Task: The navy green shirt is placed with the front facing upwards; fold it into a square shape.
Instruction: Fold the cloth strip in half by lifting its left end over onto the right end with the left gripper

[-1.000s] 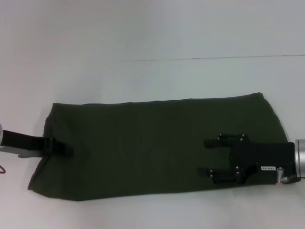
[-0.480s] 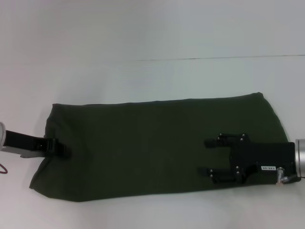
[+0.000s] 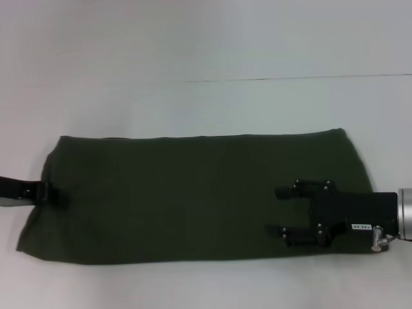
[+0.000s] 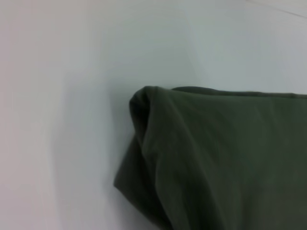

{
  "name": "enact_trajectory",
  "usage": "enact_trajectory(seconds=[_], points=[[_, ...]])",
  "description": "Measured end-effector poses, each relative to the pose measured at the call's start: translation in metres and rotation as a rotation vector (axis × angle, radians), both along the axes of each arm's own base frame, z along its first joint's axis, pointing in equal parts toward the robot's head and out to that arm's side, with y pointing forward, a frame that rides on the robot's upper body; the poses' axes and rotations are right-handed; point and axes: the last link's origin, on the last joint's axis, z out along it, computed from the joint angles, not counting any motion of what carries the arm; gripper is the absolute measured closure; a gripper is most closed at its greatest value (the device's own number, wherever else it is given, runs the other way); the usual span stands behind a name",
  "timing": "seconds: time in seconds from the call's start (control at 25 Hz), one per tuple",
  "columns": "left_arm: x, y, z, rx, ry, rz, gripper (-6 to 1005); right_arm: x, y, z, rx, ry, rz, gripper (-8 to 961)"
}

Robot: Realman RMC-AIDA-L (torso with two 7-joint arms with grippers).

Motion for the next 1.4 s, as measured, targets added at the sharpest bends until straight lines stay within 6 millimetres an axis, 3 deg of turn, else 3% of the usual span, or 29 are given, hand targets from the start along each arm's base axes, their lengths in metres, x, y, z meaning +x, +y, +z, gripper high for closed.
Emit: enact_trajectory(seconds=[0.24,0.4,0.56,0.64,0.68,1.04,1.4], points=[[-0.011,-0.007,0.019,0.054,0.039,0.009,877,0.0,0.0,-0.001,0.003,0.002,-0.004,130],[-0.009,-0.009,0.023,0.058,0.009,-0.008,877,-0.001,0.001,-0.002,0.001,0.004,-0.006,133],[0.016,-0.008,0.018,0.048,-0.127,-0.094,876,0.0,0.0,-0.005,0.001,0.001,-0.014,133],[0.041,-0.007,0.011,0.037,-0.248,-0.183,876,0.002,-0.001,-0.006,-0.002,0.001,-0.02,132],[0.041,-0.007,0.011,0.037,-0.248,-0.183,877,0.003,-0.002,-0.006,-0.004,0.002,-0.023,132],[0.106,0.007,-0.044,-0.046,-0.348,-0.325,875,0.014,-0.011,-0.006,-0.002,0.0,-0.055,132],[0.136,0.022,-0.089,-0.081,-0.369,-0.326,859,0.032,-0.022,0.005,0.038,0.012,-0.114,131]])
